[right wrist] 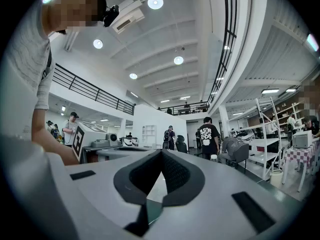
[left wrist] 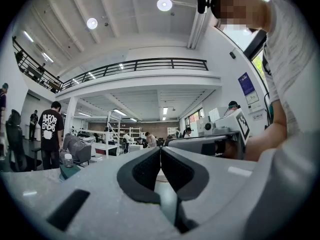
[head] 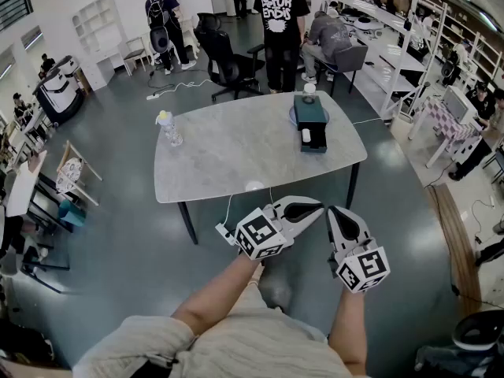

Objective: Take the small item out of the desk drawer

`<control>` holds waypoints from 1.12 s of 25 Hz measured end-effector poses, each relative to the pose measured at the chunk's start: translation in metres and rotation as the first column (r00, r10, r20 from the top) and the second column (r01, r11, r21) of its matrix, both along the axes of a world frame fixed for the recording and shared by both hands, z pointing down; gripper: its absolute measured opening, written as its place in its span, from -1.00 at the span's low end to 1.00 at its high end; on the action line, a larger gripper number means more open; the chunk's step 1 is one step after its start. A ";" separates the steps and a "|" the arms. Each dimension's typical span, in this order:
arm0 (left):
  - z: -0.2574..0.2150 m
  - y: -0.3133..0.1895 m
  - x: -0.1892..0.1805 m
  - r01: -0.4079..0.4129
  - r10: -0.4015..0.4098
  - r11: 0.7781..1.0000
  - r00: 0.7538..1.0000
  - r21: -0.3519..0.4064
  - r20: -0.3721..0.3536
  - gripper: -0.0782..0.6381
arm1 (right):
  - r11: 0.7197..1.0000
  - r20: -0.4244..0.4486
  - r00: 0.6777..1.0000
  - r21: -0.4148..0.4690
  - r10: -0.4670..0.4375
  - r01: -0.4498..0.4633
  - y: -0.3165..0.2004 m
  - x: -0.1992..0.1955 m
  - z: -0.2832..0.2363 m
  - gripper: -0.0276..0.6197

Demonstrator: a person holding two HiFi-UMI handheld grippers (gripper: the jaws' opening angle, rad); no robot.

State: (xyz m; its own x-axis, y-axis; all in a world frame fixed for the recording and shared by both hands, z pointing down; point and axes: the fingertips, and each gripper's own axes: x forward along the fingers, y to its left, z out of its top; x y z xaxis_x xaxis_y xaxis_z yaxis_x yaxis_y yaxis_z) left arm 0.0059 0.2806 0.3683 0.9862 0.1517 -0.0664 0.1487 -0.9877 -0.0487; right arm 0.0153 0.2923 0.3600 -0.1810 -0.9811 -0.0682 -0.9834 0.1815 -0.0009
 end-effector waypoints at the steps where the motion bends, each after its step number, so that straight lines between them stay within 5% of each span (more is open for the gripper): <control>1: -0.001 -0.001 0.002 -0.001 0.001 1.000 1.000 -0.001 0.001 -0.74 | 1.000 0.000 1.000 -0.001 0.002 -0.002 -0.001 0.003 -0.001 -0.89; 16: 0.013 -0.021 0.022 -0.013 0.013 1.000 1.000 -0.019 0.012 -0.74 | 1.000 0.020 1.000 0.008 -0.018 0.018 -0.018 0.018 0.009 -0.89; 28: 0.009 -0.135 0.031 0.031 -0.031 0.999 0.999 -0.042 0.009 -0.74 | 0.997 0.007 0.998 -0.027 -0.067 0.067 -0.130 0.027 0.009 -0.89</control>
